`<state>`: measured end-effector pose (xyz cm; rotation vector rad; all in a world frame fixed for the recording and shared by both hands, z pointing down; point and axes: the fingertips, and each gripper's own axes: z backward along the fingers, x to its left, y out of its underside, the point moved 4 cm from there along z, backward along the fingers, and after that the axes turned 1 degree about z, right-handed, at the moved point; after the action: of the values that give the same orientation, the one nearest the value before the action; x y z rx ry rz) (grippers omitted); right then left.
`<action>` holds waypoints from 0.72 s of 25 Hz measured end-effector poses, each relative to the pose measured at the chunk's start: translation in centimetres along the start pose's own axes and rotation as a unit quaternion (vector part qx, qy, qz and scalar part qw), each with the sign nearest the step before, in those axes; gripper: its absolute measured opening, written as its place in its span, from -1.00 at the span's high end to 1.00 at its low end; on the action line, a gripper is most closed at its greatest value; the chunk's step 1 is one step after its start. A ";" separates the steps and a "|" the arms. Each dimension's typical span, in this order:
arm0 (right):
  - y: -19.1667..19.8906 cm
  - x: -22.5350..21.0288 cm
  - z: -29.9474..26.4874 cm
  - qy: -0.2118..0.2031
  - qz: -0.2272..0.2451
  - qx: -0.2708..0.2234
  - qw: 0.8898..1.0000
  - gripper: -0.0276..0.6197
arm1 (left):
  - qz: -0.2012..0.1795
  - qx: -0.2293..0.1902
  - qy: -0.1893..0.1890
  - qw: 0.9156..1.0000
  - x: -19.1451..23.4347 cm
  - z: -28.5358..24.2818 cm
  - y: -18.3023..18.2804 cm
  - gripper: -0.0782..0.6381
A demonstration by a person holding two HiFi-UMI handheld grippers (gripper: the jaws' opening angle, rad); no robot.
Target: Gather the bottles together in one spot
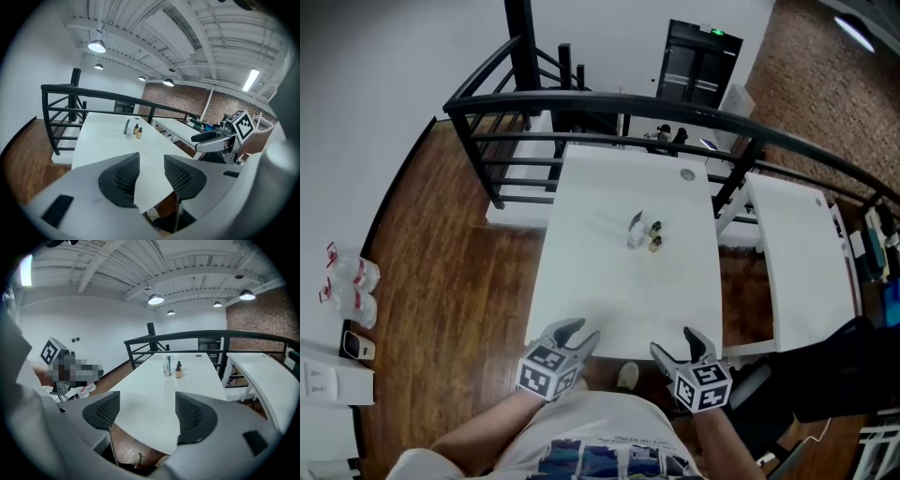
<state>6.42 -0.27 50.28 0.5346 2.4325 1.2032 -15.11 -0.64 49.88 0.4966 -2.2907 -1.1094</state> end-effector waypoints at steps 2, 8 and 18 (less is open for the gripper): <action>0.5 0.4 0.5 0.004 0.000 0.003 1.000 -0.29 | 0.000 0.012 0.007 1.000 -0.3 0.5 0.9 0.37; 1.8 2.1 1.7 0.015 -0.001 0.013 1.000 -0.29 | -0.010 -0.001 0.032 0.999 -0.3 2.7 1.7 0.37; 3.7 4.6 3.7 0.027 -0.008 0.012 1.000 -0.29 | -0.032 0.008 0.026 0.999 -0.3 5.1 4.4 0.37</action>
<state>4.89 6.51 50.44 0.4956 2.4933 1.1989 -18.39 5.20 50.65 0.6024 -2.2543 -1.0968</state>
